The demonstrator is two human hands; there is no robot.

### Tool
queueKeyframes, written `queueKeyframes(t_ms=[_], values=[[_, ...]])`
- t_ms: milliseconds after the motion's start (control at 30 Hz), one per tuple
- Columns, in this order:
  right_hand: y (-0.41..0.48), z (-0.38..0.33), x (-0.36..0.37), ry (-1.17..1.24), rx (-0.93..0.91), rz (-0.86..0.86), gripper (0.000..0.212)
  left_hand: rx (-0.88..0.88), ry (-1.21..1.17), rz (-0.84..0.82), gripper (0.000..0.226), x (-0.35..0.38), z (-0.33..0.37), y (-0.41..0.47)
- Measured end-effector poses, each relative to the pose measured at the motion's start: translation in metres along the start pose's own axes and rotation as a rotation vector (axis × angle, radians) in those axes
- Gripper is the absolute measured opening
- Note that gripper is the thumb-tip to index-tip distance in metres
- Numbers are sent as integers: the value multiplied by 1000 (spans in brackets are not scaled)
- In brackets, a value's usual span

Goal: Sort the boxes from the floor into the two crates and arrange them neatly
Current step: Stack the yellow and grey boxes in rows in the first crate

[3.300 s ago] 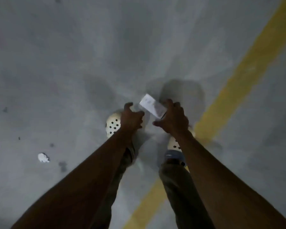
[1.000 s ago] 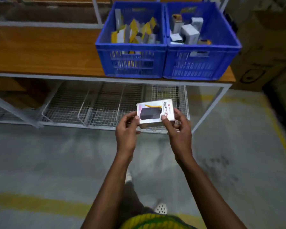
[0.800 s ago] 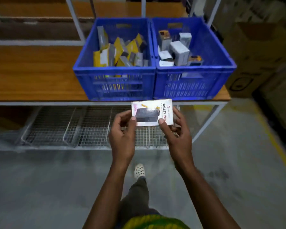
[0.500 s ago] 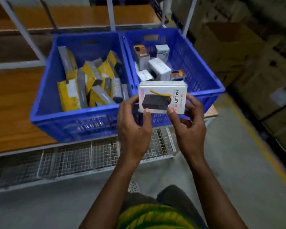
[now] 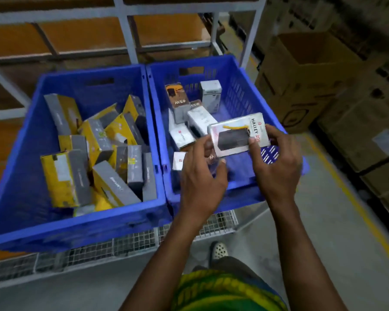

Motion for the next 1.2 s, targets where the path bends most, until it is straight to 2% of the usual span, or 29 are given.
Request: queueKeyframes(t_ms=[133,300,433,533,700,800,900,1000,1100,1200], values=[[28,4,7,9,-90,-43,24,-70,7,25,45,4,-14,16],[52,-4,25,92,-195,-291,12,-183,-40,100,23,-2,-28,16],[59,-17,49,165,-221,-447,9,-186,-32,218,19,-14,-18,9],[50,-60,83,254,-259,-594,12,-146,19,260,18,-29,-10,5],[8,-172,129,317,-580,-814,20,-153,57,360,10,-77,-14,13],[-9,-206,147,300,-643,-897,24,-167,46,373,13,-117,-25,24],[-11,-224,165,273,-655,-916,25,-265,-32,388,10,-164,-46,41],[-8,-236,195,255,-596,-926,21,-439,-139,279,6,-202,-73,65],[-7,-249,243,196,-498,-938,20,-521,-35,190,7,-245,-106,98],[-9,-265,297,121,-418,-950,22,-520,153,194,9,-288,-151,135]])
Point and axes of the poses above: each hand's wrist, its own y-axis towards the middle knuckle, its own x-axis out of the palm, z = x × y, the point moved 6 cm from there along y, towards the middle knuckle, and after that the axes turned 12 degrees about x, right-handed, at the moved point
